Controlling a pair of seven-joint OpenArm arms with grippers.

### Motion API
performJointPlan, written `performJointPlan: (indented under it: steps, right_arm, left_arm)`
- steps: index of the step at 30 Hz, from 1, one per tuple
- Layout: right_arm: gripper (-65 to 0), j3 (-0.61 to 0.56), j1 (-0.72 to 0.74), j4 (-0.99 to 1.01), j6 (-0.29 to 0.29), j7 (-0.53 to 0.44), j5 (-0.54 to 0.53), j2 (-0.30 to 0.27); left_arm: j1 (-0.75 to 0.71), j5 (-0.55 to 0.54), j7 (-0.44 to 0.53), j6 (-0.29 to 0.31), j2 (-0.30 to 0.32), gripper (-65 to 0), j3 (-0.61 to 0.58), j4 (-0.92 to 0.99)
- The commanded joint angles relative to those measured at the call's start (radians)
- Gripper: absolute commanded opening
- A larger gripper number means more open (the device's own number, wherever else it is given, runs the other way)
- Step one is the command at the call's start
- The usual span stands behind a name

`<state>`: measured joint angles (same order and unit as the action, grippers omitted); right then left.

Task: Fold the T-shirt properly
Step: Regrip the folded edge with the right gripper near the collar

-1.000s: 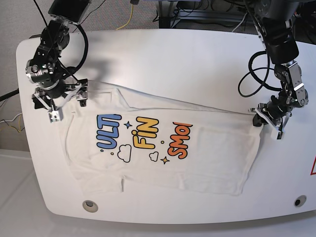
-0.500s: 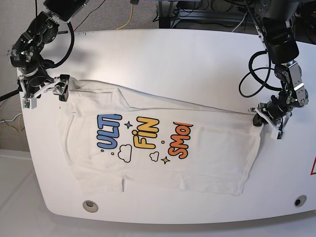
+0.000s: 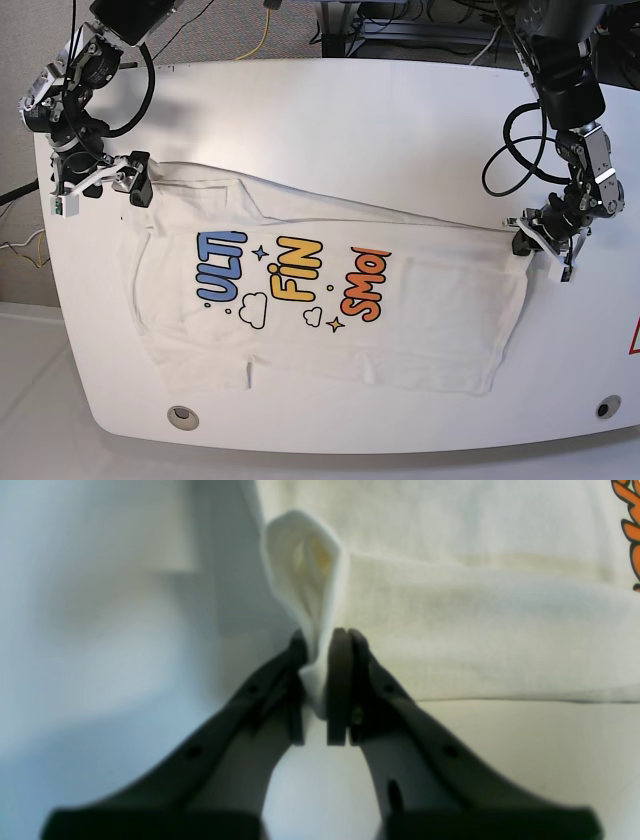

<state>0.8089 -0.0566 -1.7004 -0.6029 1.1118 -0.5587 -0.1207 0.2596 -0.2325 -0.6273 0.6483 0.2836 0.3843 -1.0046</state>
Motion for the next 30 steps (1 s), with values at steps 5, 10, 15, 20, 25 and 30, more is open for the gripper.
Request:
performJointPlan:
  steps: [5, 10, 15, 20, 25, 30]
  right_arm:
    - [-2.0, -0.001, 0.008, 0.041, -0.012, -0.014, -0.019, 0.006]
    - [-2.0, -0.001, 0.008, 0.105, -0.015, -0.022, -0.019, 0.005]
    - [-2.0, -0.003, 0.008, 0.119, -0.015, -0.035, -0.019, 0.003]
    - [-2.0, -0.003, 0.008, 0.142, -0.015, -0.055, -0.019, 0.003]
    - [-2.0, -0.021, 0.013, 0.19, -0.022, -0.057, -0.019, 0.002]
    - [-2.0, -0.069, 0.013, 0.198, -0.041, -0.08, -0.019, 0.003]
  left_arm:
    - [-0.001, -0.012, 0.019, 0.005, 0.013, -60.7, 0.0, -0.016]
    - [-0.003, -0.012, 0.019, 0.005, 0.013, -60.7, 0.0, -0.016]
    - [-0.003, -0.012, 0.019, 0.005, 0.013, -60.7, 0.0, -0.016]
    - [-0.003, -0.012, 0.019, 0.005, 0.013, -60.7, 0.0, -0.016]
    - [-0.004, -0.012, 0.019, 0.005, 0.013, -60.7, 0.0, -0.016]
    - [-0.021, -0.015, 0.019, 0.005, 0.013, -60.7, 0.0, -0.02]
